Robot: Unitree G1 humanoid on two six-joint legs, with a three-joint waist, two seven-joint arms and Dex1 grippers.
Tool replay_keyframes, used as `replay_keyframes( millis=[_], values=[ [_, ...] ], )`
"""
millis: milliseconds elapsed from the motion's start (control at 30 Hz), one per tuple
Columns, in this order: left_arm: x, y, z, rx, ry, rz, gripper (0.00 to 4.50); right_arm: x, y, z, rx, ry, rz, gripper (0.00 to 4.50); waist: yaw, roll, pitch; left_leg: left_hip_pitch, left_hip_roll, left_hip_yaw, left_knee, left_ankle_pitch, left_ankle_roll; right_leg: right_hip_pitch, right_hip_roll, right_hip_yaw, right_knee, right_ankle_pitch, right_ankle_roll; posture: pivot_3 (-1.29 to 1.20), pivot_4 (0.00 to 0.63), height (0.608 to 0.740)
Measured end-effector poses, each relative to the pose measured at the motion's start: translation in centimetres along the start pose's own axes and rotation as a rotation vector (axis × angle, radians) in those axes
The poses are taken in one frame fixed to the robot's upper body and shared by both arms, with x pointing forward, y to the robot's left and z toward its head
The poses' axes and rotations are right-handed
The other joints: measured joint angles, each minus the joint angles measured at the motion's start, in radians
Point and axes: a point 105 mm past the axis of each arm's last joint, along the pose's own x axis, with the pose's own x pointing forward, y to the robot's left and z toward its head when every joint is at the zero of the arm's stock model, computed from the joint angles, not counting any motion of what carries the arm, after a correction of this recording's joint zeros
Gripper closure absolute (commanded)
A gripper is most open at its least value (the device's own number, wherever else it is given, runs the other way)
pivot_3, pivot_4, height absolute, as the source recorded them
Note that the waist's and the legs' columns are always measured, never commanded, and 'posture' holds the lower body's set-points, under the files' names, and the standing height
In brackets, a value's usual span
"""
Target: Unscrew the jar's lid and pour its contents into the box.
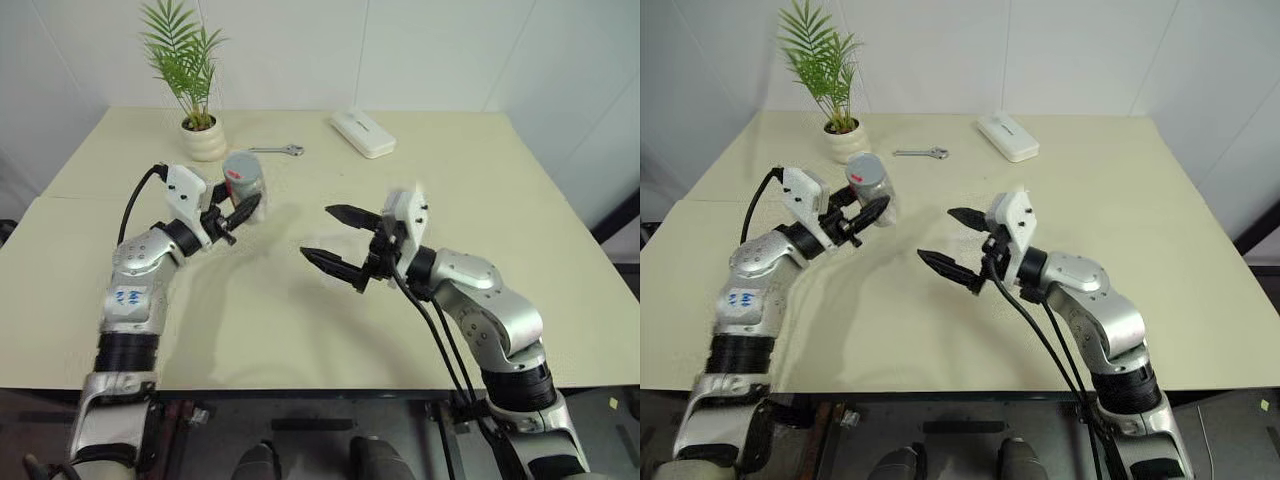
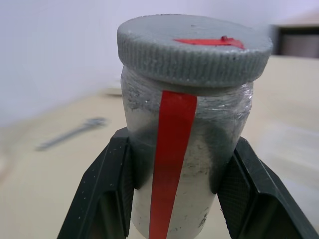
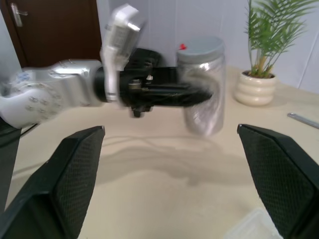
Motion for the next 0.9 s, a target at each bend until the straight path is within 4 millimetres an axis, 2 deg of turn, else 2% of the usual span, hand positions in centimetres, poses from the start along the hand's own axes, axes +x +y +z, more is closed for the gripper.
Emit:
replay_keyframes(
  millis=[67,167,533,733,833,900],
  values=[
    [0.2,-2.4,0.3,-0.046,0.027,-0.132,2.64,1.0,-0.2,1.3,-0.017,-0.005,-0.002,0.0,0.004,0.0,0.0,0.0,0.002,-0.001,0.0,0.0,0.0,0.0,0.001,-0.001,0.001,-0.001,-0.002,0.0,0.15,0.74],
    [0.6,-4.0,0.2,-0.095,0.053,-0.199,2.64,2.1,0.4,1.8,-0.024,-0.006,0.027,0.0,0.005,0.0,0.0,0.0,0.003,-0.002,0.0,0.0,0.0,0.0,0.003,-0.001,0.001,-0.001,-0.003,0.0,0.15,0.74],
    [1.2,-4.6,0.3,-0.132,0.048,-0.2,2.64,2.5,0.8,0.0,-0.004,0.059,0.036,0.0,0.001,0.0,0.0,0.0,0.007,-0.002,0.0,-0.001,-0.003,-0.002,0.008,0.0,0.002,-0.003,-0.005,0.0,0.15,0.74],
    [1.4,-4.7,0.3,-0.135,0.039,-0.205,2.64,2.7,1.0,-0.2,0.009,0.057,0.04,0.0,0.001,0.0,0.0,0.0,0.007,-0.002,0.0,-0.001,-0.003,-0.002,0.008,0.0,0.002,-0.003,-0.005,0.0,0.15,0.74],
    [1.4,-4.8,0.5,-0.131,0.036,-0.209,2.64,2.8,0.8,-0.5,0.021,0.065,0.034,0.6,0.001,0.0,0.0,0.0,0.007,-0.001,0.0,-0.001,-0.003,-0.002,0.008,0.0,0.002,-0.003,-0.006,0.0,0.15,0.74],
    [1.4,-4.9,0.5,-0.13,0.032,-0.211,2.64,2.8,0.6,-0.7,0.029,0.072,0.032,1.22,0.002,0.0,0.0,0.0,0.007,-0.001,0.0,-0.002,-0.003,-0.002,0.008,0.0,0.002,-0.003,-0.006,0.0,0.15,0.74]
  ],
)
